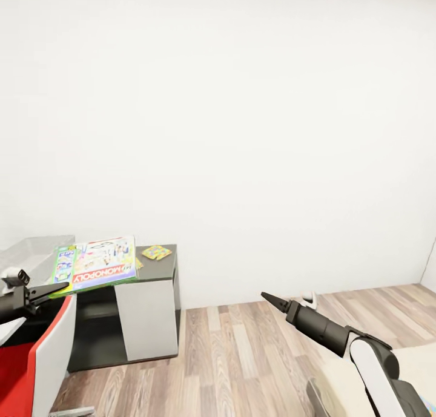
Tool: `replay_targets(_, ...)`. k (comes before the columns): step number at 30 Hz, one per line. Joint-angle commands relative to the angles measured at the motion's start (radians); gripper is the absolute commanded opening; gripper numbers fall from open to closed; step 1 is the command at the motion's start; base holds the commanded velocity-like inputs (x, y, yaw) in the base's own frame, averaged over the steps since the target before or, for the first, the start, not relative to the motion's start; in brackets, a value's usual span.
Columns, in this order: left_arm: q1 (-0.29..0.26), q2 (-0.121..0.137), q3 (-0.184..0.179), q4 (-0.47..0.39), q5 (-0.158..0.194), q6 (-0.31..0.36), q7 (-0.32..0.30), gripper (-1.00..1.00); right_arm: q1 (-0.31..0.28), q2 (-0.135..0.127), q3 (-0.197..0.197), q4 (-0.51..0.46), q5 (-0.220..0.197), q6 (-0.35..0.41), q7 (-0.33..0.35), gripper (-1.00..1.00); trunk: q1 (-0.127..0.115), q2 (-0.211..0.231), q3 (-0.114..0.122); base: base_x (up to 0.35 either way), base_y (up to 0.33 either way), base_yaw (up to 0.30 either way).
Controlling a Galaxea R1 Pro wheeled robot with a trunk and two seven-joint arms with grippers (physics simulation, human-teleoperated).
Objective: Put all the toys in the child's room - the three board games (two on the bed and one on the table), the two jigsaw puzzles on the table, and the tennis ball on the table - inside the toy box on the table in the child's room.
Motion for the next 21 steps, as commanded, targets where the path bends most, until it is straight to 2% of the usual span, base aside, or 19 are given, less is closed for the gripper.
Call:
replay_targets(1, -0.001, 0.000, 0.011, 0.000, 0.000, 0.009, -0.005, -1.00, 0.000, 0.000, -0.002, 0.000, -0.001, 0.006, 0.002, 1.00, 0.001, -0.001, -0.001, 0.288, 0.000, 0.284)
replay_targets(4, 0.001, -0.001, 0.043, -0.002, 0.000, 0.007, -0.005, -1.00, 0.000, 0.001, -0.002, 0.000, -0.001, 0.006, 0.001, 1.00, 0.001, -0.001, -0.001, 0.308, 0.000, 0.284)
replay_targets(6, 0.001, 0.000, 0.051, -0.003, 0.001, 0.006, -0.005, -1.00, 0.000, 0.001, -0.002, 0.000, -0.001, 0.006, 0.001, 1.00, 0.001, -0.001, -0.001, 0.319, 0.000, 0.284)
replay_targets(21, 0.002, -0.002, 0.057, -0.008, 0.001, 0.003, -0.005, -1.00, 0.000, 0.001, 0.000, 0.000, 0.000, 0.006, 0.001, 1.00, 0.001, -0.001, -0.001, 0.323, 0.000, 0.284)
